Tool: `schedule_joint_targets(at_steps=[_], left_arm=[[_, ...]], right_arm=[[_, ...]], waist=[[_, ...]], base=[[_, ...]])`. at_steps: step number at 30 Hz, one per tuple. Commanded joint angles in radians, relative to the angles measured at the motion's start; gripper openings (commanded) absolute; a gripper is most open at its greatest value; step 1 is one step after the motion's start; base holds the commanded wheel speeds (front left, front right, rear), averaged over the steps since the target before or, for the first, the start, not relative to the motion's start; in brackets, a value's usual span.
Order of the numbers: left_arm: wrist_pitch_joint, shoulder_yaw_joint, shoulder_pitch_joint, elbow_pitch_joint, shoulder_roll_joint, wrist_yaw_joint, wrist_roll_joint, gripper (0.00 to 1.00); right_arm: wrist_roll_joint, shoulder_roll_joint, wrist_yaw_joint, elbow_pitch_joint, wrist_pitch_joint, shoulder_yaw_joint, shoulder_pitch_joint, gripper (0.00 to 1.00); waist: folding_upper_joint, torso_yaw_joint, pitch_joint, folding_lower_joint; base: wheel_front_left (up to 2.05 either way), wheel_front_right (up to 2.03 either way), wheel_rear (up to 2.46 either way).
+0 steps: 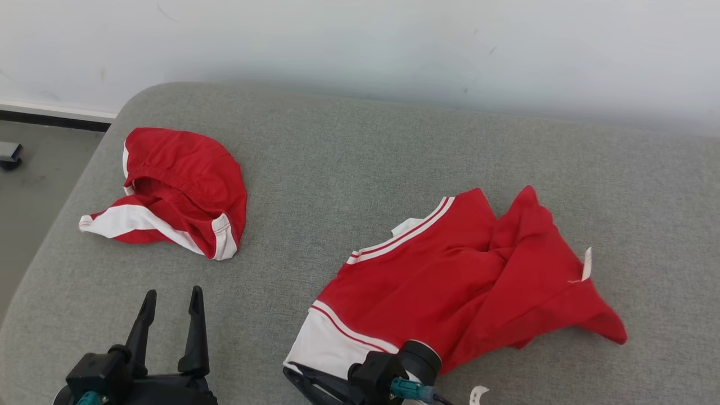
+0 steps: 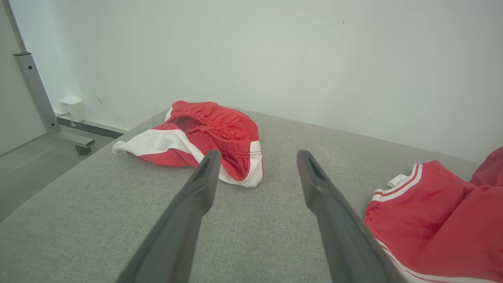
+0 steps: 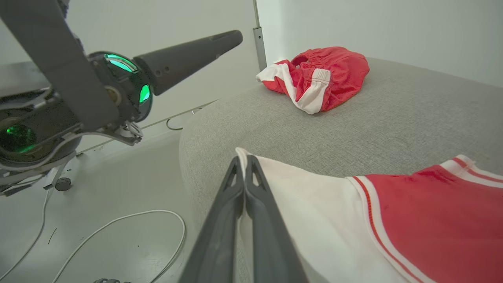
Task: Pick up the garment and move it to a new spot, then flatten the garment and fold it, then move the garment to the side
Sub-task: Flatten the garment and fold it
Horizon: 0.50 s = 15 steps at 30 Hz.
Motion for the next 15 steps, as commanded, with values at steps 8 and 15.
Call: schedule_joint_targets(at_steps=[8,15], left_arm=[[-0.001,0.005,-0.002,0.002,0.0,0.005,-0.002,1.0],[-0.001,0.024,0.008,-0.003,0.0,0.0,0.012,1.0]], right_arm=[[0.063,0.0,-0.002,-0.003,-0.004,-0.048,-0.018,1.0],[-0.025,-0.005,-0.002,-0.029,-0.004,-0.291,-0.007,1.0]], waist=[[0.0,-0.024,-0.004,0.0001],[0.0,-0.076,-0.024,0.0001]], base=[[0.0,0.0,0.0],[0.0,0.0,0.0]])
